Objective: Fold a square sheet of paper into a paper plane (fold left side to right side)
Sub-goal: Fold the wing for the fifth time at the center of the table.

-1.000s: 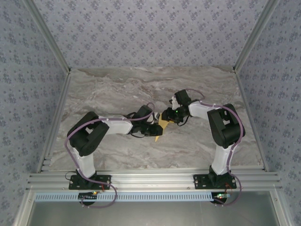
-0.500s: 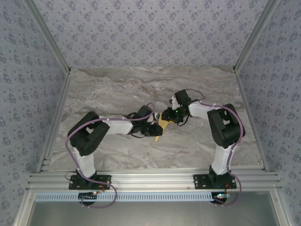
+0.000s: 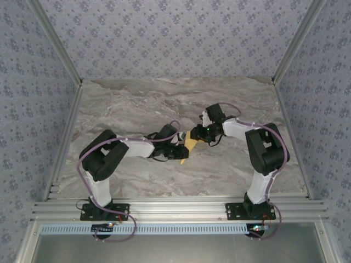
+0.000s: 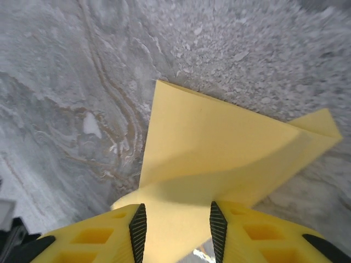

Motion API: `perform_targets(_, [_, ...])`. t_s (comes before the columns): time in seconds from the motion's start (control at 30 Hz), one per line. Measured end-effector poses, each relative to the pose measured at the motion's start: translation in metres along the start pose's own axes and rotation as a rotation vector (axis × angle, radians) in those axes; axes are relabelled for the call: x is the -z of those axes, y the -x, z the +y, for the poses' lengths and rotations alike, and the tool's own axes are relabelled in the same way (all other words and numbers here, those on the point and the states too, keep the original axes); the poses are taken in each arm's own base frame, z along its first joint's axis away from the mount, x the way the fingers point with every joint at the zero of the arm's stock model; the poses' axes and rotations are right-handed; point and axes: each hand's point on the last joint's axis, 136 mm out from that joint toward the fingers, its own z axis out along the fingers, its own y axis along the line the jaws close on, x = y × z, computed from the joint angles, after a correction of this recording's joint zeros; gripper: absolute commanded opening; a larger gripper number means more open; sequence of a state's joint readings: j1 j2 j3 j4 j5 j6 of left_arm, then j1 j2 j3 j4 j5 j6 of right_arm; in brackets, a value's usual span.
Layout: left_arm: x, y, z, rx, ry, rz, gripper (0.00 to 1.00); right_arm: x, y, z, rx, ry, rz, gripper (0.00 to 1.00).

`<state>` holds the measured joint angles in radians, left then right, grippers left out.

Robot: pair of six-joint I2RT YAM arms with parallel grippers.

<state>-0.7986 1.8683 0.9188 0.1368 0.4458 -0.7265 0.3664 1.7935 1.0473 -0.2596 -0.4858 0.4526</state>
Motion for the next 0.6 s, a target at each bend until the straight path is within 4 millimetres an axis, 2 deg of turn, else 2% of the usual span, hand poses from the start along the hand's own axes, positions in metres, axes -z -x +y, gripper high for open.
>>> perform_targets(0.13, [0.000,0.000,0.001,0.001,0.005,-0.002,0.14,0.025,0.010,0.017,0.034,0.043,-0.073,0.28])
perform_targets(0.2, [0.000,0.000,0.001,0.001,0.006,-0.003,0.14,0.030,0.006,0.025,0.049,0.075,-0.088,0.27])
perform_targets(0.4, [0.000,0.000,0.001,0.000,0.009,-0.004,0.14,0.011,-0.028,0.032,0.048,0.103,-0.013,0.27])
perform_targets(0.6, [0.000,0.000,0.002,0.000,0.011,-0.005,0.14,-0.009,-0.038,0.033,0.048,0.106,0.025,0.27])
